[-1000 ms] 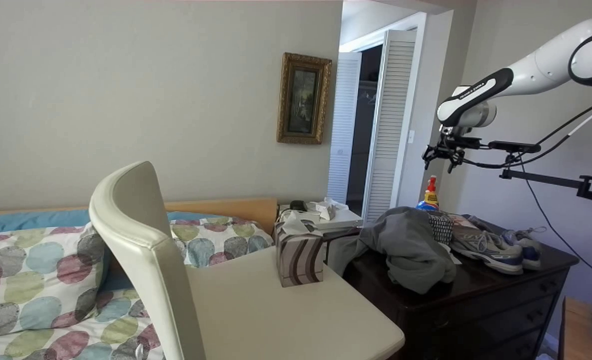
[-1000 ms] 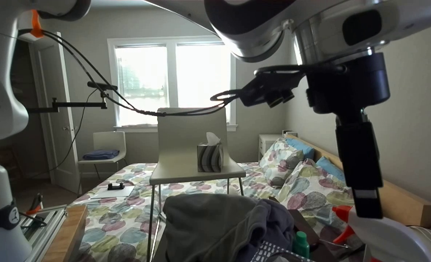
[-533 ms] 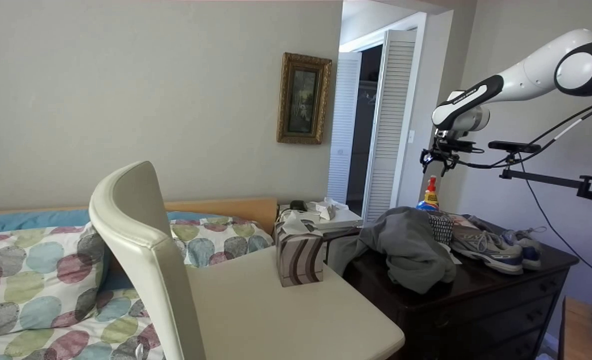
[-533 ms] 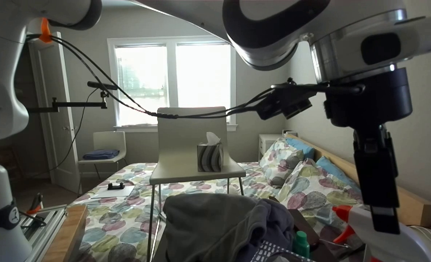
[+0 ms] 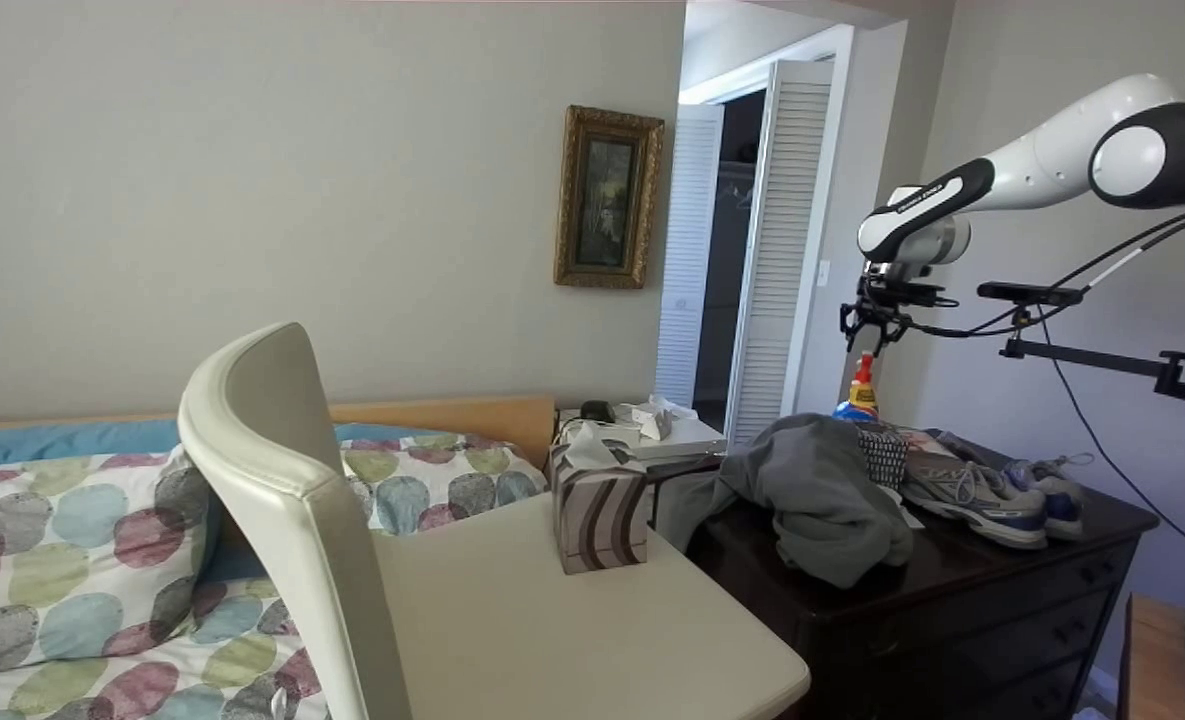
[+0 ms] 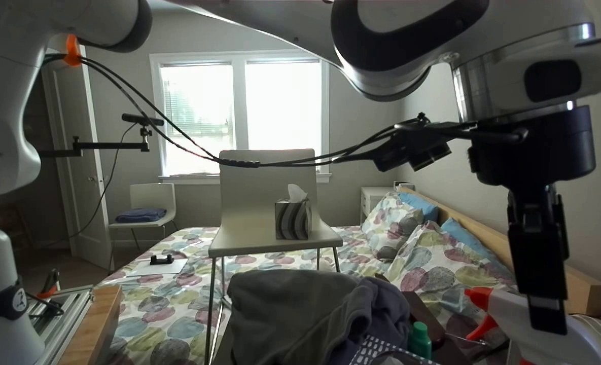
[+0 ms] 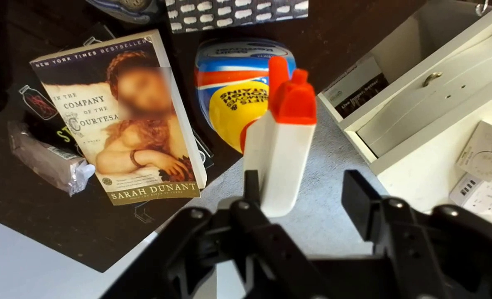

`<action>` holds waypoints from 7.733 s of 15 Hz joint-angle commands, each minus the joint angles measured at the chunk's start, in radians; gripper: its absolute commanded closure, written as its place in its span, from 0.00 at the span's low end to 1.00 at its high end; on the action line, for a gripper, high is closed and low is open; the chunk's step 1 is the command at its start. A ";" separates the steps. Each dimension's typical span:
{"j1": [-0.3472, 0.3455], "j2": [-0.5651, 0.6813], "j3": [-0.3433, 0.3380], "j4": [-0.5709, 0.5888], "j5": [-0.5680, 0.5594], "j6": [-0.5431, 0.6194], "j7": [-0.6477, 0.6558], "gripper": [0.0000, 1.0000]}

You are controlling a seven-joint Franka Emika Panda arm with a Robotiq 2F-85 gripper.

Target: Put the spray bottle on top of the white chair.

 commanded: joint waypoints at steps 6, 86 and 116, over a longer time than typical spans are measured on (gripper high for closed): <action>-0.015 0.049 0.004 0.086 0.023 -0.093 0.020 0.86; 0.742 -0.879 0.471 -0.863 -0.158 0.232 -0.677 0.94; 0.701 -0.446 0.644 -0.392 -0.067 0.083 -0.866 0.23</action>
